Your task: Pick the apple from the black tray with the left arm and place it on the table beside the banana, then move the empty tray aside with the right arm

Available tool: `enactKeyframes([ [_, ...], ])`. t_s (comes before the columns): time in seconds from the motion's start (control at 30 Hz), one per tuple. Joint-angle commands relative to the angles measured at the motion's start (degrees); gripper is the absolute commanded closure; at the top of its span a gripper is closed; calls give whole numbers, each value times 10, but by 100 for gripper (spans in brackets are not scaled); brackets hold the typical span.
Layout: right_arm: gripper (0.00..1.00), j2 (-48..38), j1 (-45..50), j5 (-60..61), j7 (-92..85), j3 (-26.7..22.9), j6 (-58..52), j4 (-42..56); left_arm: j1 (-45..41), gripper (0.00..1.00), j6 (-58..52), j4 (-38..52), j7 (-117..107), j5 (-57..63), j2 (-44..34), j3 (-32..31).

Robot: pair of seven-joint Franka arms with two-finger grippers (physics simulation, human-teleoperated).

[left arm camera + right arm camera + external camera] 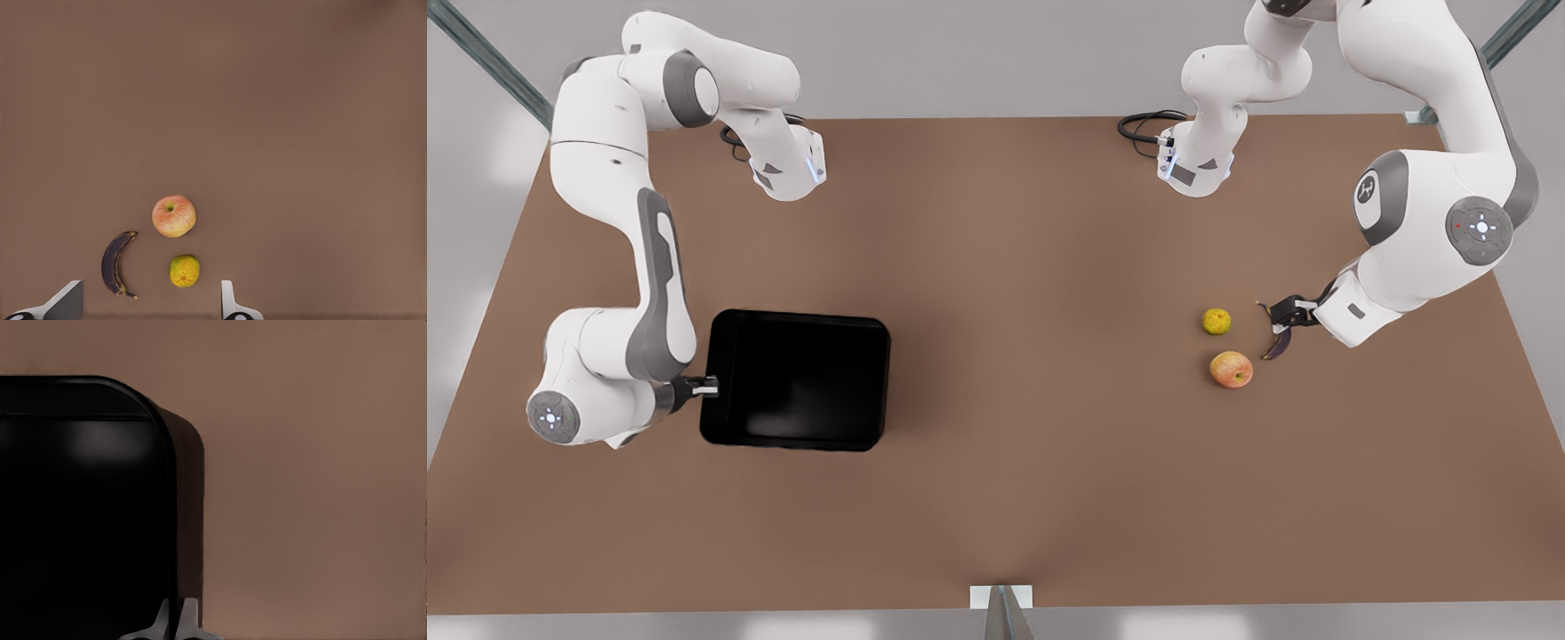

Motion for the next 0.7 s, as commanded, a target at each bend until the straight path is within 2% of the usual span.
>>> enactKeyframes([
  [0.0, 85, 12, 0, -10, -154, -6, 30, 1, 0, 0, 0, 0, 0, 0, 0, 0],
  [0.03, 82, 17, 0, -10, -158, -7, 41, 1, 0, 0, 0, 0, 0, 0, 0, 0],
  [0.1, 57, 17, 1, -17, -157, -10, 43, 1, 0, 0, 0, 0, 0, 0, 0, 0],
  [0.13, 17, 17, 2, -22, -152, -10, 44, 2, 0, 0, 0, 0, 0, 0, 0, 0],
  [0.2, 0, 17, 2, -21, -148, -9, 48, 6, 0, 0, 0, 0, -1, 0, -1, 0],
  [0.3, 0, -43, 25, -15, -107, -5, -42, 48, -1, 0, -1, 0, -3, 0, -2, -1],
  [0.37, 0, -106, 25, -17, -65, 33, -83, 55, -1, 0, -1, 1, -2, 0, -1, -1],
  [0.67, 0, -123, 25, -20, -44, 38, -93, 55, -3, 0, 1, 10, -1, 6, 7, -9],
])
